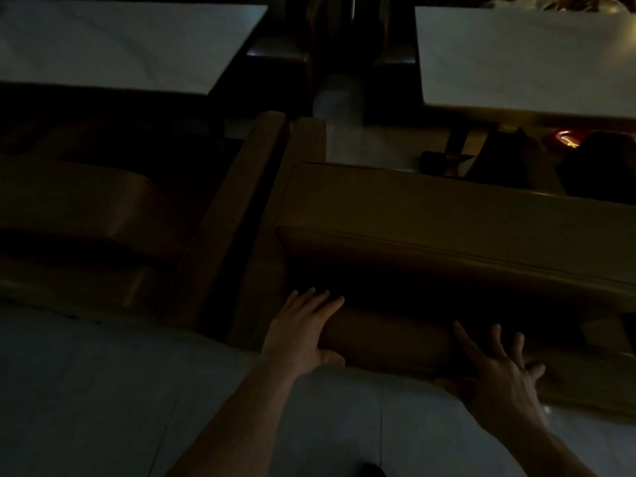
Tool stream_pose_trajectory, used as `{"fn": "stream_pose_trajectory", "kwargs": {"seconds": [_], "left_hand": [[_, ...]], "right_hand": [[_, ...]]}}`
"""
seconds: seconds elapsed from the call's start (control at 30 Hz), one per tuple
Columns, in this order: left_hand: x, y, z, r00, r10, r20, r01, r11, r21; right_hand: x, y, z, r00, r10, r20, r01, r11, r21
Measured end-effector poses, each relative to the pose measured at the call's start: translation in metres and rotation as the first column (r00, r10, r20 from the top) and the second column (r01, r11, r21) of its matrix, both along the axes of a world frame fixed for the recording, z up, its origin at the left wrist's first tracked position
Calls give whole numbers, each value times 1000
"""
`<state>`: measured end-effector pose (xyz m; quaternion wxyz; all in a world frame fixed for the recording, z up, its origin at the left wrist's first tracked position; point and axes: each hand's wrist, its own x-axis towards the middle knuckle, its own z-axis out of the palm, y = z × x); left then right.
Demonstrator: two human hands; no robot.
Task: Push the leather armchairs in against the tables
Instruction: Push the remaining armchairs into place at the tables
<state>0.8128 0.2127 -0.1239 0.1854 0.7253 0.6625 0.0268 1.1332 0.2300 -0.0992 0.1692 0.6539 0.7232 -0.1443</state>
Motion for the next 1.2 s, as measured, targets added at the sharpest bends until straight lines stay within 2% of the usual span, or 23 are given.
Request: {"fn": "stream_pose_trajectory", "kwargs": {"seconds": [0.23,0.53,0.9,1.2], "left_hand": [[12,19,0,1000,13,-10,-12,999,44],[33,7,2,992,83,-96,-76,995,71],[32,9,0,995,91,-44,-88,994,63],[32,12,1,994,107,-27,-106,994,26]], "right_hand": [[12,29,-1,999,25,-32,-25,1000,4],[16,22,-2,999,31,-21,-29,996,85],[12,26,1,996,53,75,-59,995,80],[7,30,9,993,33,113,-26,998,-64]]}}
